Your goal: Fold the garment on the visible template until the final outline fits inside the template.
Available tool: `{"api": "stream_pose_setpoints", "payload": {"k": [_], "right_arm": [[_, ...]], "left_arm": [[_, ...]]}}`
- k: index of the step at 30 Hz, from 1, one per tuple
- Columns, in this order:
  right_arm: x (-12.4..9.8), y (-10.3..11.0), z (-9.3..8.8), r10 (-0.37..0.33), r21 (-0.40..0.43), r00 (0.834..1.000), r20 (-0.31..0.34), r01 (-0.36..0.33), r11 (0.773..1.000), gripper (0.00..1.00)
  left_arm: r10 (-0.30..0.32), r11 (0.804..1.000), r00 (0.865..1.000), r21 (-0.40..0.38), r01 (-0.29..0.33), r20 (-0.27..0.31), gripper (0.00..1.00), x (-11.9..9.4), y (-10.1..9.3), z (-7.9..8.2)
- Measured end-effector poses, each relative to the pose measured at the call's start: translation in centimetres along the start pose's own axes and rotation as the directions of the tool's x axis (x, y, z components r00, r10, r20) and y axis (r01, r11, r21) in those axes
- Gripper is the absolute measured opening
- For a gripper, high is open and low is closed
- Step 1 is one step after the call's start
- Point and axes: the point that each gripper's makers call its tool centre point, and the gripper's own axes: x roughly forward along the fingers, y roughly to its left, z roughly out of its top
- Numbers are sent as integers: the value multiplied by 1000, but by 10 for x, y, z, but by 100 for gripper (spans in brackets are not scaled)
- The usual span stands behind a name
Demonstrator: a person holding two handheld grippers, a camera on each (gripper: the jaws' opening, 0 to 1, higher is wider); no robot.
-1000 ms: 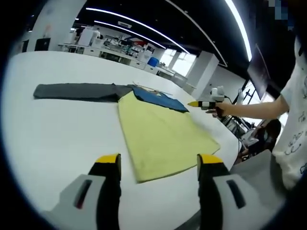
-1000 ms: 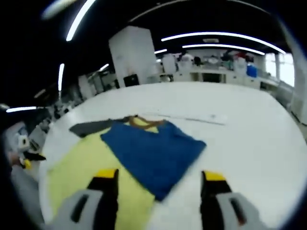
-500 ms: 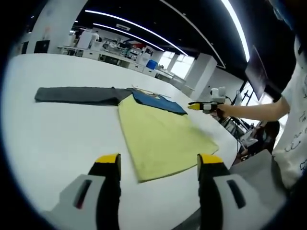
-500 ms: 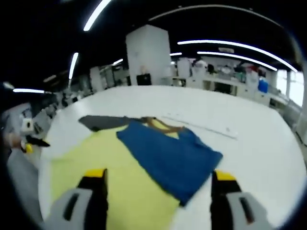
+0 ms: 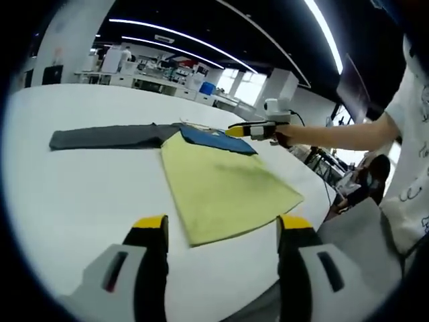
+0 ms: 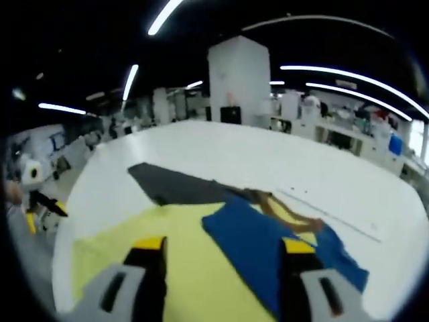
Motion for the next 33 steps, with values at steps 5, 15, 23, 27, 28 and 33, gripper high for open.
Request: {"api": "stream_pose_setpoints", "payload": {"k": [5,15,23,27,28,33], "right_arm": [[32,13,3,18,-27,999,-28,-19,999,52],[71,22,-5,-20,-86,995,-100,11,996,36],[83,14,-16,-92,-150,983,-156,68,986,19],[87,15,-21,-105,-156,980,-170,79,985,13],[87,14,-21,-111,-159,979,-169,84,984,11],[93,12,-22,-127,-176,976,-178,95,980,7]], "left_arm": [[-1,1000,1000,-6,1,2,62,1,-5,-1],[7,1000,1000,-18,-7,-4,62,-1,-14,-3],[85,995,996,51,-85,5,60,-5,-11,4],[93,994,996,54,-93,4,60,-5,-10,3],[92,994,996,54,-92,5,60,-5,-10,4],[83,995,996,53,-83,-8,60,-4,-12,1]]}}
